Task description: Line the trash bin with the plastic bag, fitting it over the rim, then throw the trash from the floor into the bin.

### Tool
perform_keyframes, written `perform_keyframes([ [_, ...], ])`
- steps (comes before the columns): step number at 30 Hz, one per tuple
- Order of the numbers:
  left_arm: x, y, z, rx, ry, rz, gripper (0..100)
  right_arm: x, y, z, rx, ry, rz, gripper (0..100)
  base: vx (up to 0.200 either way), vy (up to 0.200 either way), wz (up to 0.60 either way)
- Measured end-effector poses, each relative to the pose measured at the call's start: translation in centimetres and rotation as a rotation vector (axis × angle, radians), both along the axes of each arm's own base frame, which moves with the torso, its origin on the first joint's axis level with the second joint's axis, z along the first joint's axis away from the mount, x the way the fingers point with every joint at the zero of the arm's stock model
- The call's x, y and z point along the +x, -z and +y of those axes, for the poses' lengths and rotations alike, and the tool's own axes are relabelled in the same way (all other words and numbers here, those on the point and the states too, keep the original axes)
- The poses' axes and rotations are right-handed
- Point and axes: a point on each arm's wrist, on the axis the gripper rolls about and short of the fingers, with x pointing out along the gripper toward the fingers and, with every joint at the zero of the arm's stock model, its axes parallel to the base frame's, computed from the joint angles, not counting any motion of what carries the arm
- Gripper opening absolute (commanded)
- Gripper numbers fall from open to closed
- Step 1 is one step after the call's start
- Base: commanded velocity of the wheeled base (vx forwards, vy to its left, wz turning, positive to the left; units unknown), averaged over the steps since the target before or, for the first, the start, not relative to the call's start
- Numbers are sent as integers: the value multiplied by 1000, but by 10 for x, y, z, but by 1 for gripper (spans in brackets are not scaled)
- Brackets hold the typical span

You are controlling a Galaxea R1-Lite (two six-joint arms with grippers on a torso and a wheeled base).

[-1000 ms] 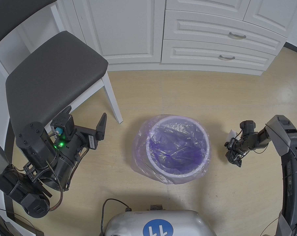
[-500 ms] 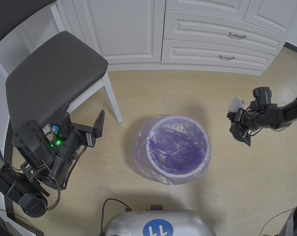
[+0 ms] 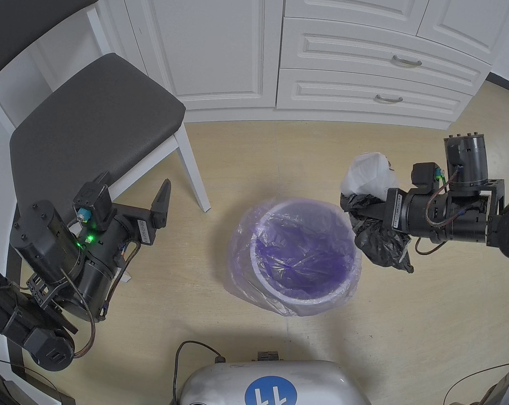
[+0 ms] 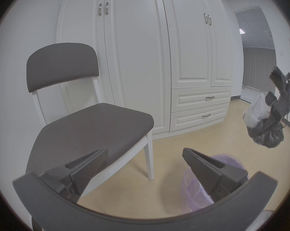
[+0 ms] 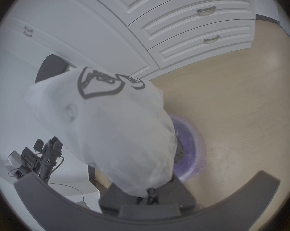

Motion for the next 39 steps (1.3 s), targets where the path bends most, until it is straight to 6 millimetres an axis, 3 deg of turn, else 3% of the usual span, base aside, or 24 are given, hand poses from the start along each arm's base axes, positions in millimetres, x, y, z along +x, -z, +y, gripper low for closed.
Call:
perform_keyframes([
  [10,0,-5,5,-8,-5,-18,100,28,55,41,13,-17,109,0,0,0,0],
  [17,1,-6,8,-8,-7,-24,100,49,99,59,-22,-22,200,0,0,0,0],
  [22,2,-7,10,-10,-14,-27,100,66,115,69,39,-8,166,0,0,0,0],
  [39,2,-8,12,-10,-21,-31,100,101,178,70,176,29,-6,0,0,0,0],
])
